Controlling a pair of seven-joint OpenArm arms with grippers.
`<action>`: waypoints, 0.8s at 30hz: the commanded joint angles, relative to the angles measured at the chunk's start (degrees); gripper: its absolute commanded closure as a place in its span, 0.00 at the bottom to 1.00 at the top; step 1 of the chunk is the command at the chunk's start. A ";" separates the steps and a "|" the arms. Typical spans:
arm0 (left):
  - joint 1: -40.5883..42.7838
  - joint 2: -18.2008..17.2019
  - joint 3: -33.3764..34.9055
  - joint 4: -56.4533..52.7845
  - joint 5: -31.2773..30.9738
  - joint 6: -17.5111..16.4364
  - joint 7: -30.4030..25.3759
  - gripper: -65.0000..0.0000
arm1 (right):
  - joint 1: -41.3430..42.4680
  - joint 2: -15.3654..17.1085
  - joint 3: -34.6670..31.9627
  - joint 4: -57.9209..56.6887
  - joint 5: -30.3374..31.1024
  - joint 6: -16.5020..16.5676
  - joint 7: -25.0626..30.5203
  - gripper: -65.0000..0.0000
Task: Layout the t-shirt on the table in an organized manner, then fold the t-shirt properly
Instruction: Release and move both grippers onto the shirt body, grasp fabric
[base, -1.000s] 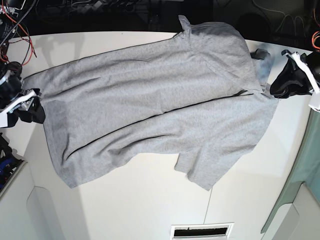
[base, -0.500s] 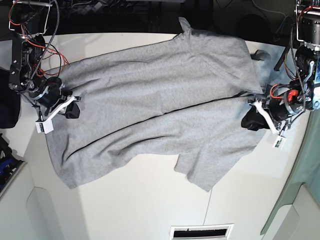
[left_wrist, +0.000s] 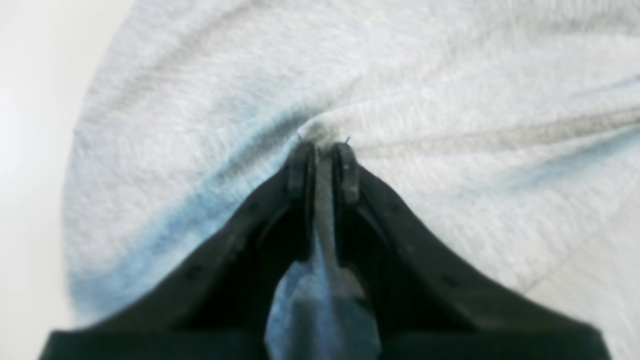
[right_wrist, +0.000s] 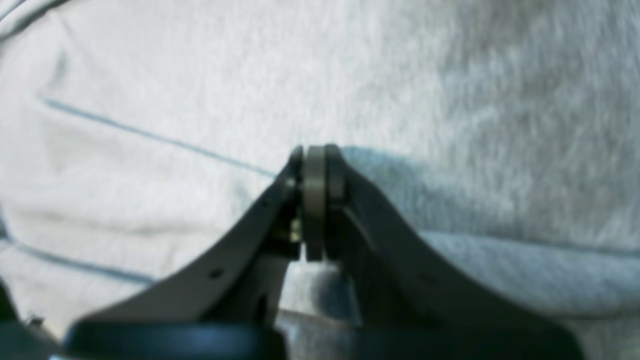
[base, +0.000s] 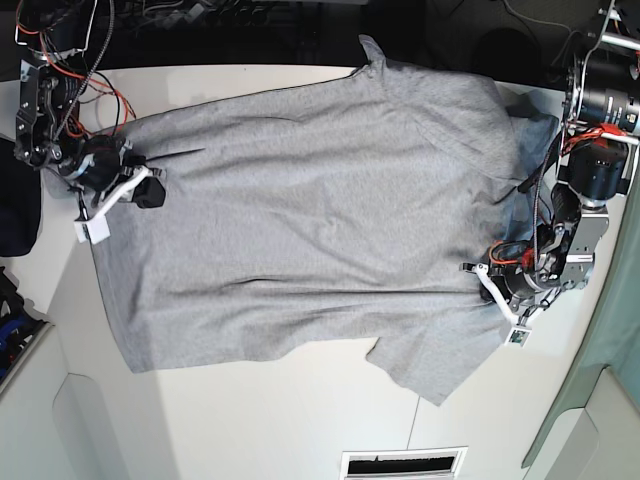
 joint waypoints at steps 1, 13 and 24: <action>-3.02 -0.46 -0.15 -0.17 0.07 0.63 -0.85 0.89 | -0.81 1.09 0.42 1.51 -0.39 0.13 -0.57 1.00; -8.02 -3.19 -0.15 4.79 -8.94 -11.56 13.46 0.89 | -5.38 1.16 2.99 9.22 2.99 0.39 2.78 1.00; 19.19 -19.54 -5.29 36.15 -23.65 -13.60 21.20 0.88 | 0.81 1.09 2.89 8.83 1.86 0.42 4.66 1.00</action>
